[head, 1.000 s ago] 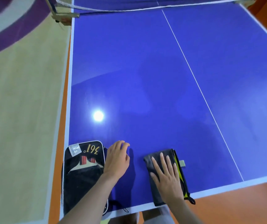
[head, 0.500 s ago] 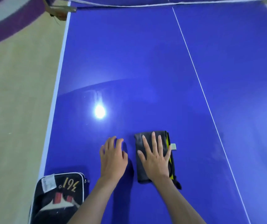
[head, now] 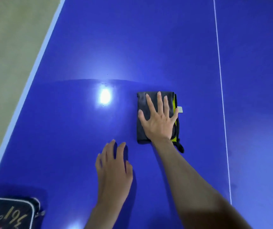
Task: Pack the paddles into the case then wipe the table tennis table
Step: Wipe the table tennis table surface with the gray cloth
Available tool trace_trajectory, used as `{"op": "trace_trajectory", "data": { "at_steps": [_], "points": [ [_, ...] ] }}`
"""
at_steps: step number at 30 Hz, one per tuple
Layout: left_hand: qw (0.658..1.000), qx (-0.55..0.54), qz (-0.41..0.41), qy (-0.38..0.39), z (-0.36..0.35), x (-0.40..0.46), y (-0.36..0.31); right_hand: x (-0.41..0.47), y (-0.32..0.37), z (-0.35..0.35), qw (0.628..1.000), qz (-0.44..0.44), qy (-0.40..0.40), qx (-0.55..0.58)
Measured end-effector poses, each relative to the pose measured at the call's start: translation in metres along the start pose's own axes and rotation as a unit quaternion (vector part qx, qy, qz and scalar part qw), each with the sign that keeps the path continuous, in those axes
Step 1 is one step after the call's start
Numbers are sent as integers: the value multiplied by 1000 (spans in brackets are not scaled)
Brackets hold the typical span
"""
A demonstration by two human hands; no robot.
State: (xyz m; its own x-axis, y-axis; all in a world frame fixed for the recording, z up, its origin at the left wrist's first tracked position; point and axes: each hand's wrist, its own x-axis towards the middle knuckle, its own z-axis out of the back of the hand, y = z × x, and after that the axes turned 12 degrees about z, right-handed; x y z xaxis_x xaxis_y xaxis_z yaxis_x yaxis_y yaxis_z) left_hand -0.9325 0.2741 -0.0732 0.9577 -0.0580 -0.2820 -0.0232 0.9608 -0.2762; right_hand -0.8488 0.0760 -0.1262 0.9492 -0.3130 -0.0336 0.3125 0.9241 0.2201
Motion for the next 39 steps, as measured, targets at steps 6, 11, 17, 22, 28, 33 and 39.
{"op": "trace_trajectory", "data": {
  "at_steps": [6, 11, 17, 22, 28, 33, 39],
  "points": [
    [1000, 6, -21, 4, -4, -2, -15, 51, -26, 8, 999, 39, 8, 4],
    [999, 26, -24, 11, 1, -22, 6, 30, -25, 4, 999, 49, -17, -6],
    [998, 33, -44, 39, 9, -64, 29, -78, 0, -5, 998, 30, -45, -17],
    [994, 35, -87, 57, 19, -104, 46, -185, 25, -12, 999, 6, -42, -16],
    [988, 42, -144, 36, 23, -154, 91, -308, 54, -18, 999, -20, -43, -24],
    [985, 55, -156, 49, 25, -195, 129, -402, 77, -24, 998, -38, -41, -22],
    [981, 78, -153, 95, 23, -223, 151, -488, 97, -28, 998, -53, -40, -10]
  ]
}}
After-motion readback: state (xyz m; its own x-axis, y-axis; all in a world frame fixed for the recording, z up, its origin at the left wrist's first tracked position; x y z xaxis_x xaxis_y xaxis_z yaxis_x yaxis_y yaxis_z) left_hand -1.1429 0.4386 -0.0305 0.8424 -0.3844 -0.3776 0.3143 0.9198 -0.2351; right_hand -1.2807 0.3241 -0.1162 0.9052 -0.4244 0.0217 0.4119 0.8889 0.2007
